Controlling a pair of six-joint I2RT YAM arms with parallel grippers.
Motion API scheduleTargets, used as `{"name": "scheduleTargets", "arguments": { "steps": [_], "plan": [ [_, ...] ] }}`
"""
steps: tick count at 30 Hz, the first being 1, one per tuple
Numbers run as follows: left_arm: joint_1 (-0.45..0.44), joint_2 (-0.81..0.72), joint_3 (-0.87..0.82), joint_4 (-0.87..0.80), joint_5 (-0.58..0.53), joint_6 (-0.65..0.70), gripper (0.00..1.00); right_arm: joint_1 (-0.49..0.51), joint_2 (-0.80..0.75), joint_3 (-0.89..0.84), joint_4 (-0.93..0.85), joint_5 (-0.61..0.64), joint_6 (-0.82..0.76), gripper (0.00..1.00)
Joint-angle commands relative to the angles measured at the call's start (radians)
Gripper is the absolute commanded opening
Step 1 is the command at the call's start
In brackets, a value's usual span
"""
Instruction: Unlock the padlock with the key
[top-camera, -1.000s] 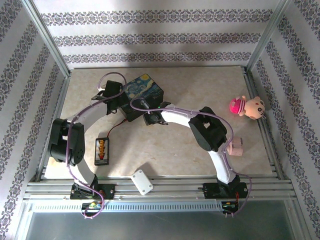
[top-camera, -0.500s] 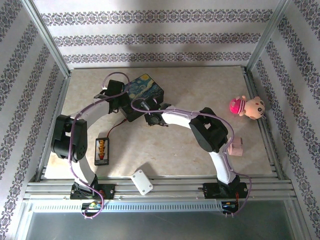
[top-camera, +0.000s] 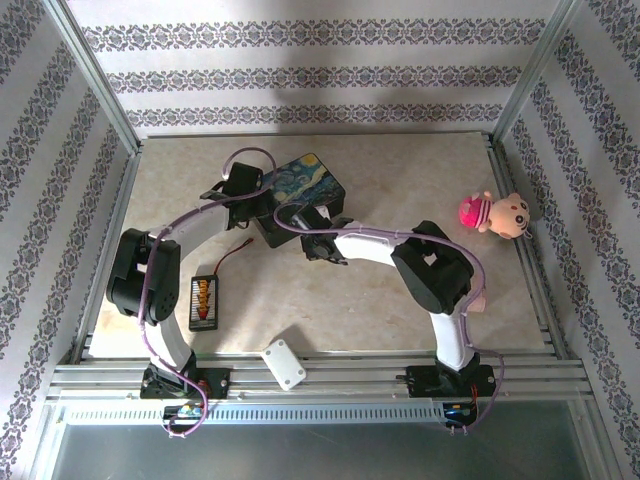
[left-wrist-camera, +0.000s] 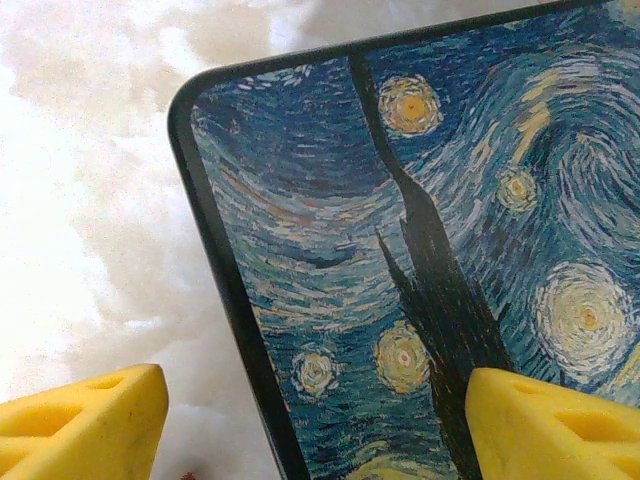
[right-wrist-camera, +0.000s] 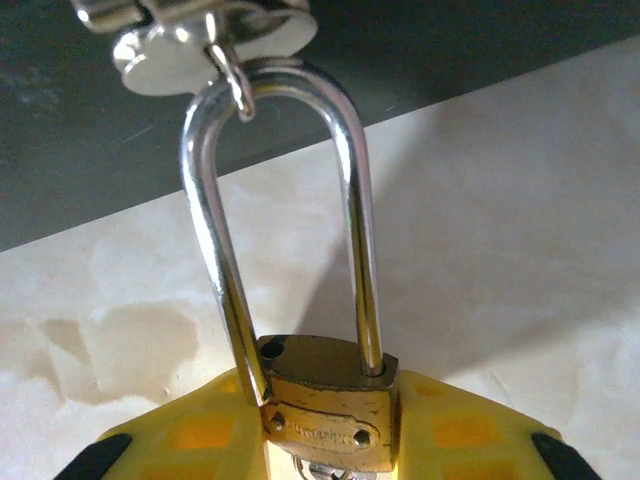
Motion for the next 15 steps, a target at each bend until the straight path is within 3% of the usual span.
{"name": "scheduleTargets", "arguments": {
  "steps": [1,9,15],
  "plan": [
    [-0.02,0.022,-0.018,-0.001,0.007,-0.004,0.77,0.015,-0.034,-0.042,-0.027,0.036,0.072,0.11],
    [-0.021,0.032,-0.041,0.01,0.053,-0.042,0.74,0.014,-0.09,-0.086,0.023,0.018,0.068,0.08],
    [-0.021,0.04,-0.021,-0.012,0.039,-0.035,0.73,-0.008,-0.144,-0.137,0.115,-0.102,0.019,0.06]
  ]
}}
